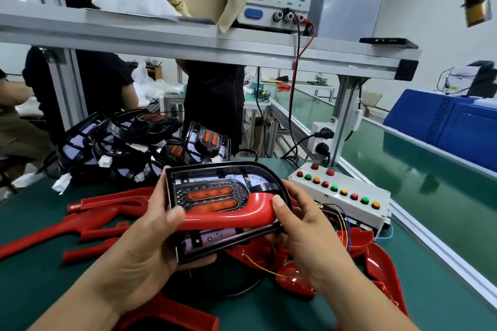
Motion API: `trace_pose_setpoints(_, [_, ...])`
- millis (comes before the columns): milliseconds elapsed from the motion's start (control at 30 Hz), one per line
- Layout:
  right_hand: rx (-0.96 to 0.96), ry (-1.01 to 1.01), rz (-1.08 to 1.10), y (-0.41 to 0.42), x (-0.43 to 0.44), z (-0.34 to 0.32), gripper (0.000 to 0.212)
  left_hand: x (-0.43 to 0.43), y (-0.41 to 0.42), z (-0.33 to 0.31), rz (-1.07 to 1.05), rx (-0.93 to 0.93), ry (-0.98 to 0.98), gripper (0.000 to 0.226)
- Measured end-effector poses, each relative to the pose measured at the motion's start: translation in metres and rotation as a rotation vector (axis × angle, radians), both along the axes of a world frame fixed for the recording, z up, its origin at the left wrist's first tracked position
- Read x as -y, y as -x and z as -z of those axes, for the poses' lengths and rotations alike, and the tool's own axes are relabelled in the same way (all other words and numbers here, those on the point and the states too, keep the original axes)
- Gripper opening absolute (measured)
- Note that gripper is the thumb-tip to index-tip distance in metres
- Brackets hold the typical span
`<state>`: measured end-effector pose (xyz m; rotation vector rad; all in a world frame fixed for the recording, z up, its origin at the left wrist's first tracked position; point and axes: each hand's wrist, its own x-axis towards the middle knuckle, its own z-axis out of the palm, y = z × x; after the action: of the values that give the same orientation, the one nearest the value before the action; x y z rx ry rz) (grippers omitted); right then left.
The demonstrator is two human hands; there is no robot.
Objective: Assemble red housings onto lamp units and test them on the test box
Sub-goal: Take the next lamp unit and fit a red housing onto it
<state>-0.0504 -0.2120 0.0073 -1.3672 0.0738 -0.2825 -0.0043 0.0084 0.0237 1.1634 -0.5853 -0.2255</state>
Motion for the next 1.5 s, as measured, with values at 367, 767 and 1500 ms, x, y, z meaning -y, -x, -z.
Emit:
trace_pose_setpoints(367, [0.0,-0.105,-0.078,0.0,0.001,0.0,0.076,-0.004,0.004,0.014,0.1,-0.092,-0.143,0.119])
trace_pose_setpoints(767, [0.127,0.155,-0.177,0.004,0.009,-0.002,0.047,0.006,0.009,0.017,-0.029,-0.038,-0.036,0.096])
trace_pose_setpoints(1500, [0.018,0.811,0.269,-0.003,0.001,0.008,0.017,0.018,0.006,0.038,-0.121,0.009,0.001,0.098])
